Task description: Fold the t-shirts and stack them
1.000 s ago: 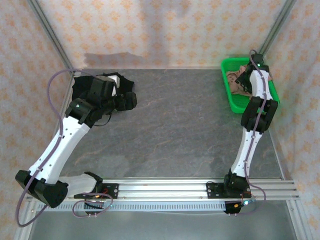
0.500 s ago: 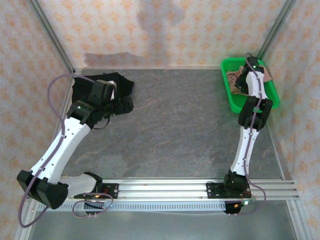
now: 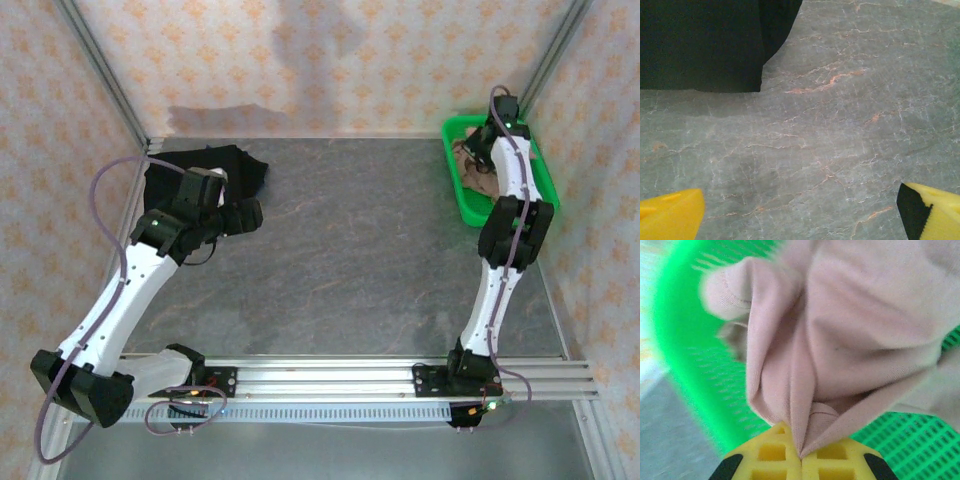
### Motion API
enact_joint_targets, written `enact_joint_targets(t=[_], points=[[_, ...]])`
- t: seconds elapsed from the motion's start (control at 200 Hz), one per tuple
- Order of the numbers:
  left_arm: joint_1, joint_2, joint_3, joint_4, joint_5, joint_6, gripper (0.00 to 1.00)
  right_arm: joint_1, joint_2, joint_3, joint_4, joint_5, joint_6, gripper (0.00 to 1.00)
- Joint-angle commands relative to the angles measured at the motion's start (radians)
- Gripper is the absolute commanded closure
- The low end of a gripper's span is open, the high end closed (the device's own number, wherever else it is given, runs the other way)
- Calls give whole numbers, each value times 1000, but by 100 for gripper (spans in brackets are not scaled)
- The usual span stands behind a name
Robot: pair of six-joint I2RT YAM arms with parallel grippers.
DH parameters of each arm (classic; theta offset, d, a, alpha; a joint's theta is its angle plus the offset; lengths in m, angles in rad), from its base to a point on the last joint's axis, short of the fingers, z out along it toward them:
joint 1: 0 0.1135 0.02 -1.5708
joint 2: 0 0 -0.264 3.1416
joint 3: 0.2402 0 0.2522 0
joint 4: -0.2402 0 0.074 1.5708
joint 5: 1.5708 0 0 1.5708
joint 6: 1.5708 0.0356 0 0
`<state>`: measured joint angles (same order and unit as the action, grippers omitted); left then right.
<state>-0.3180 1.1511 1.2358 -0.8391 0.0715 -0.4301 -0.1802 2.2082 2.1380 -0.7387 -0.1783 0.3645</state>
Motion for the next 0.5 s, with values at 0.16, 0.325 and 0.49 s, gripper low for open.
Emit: enact_joint_targets(t=[0.16, 0.325, 0.49], points=[[7, 10, 27, 72, 37, 7, 0, 44, -367, -178, 184, -14, 138, 100], [5, 39, 61, 113, 82, 1, 0, 57, -484, -182, 246, -78, 201, 100], [5, 71, 110, 148, 119, -11, 0, 77, -584, -168, 362, -186, 293, 100]])
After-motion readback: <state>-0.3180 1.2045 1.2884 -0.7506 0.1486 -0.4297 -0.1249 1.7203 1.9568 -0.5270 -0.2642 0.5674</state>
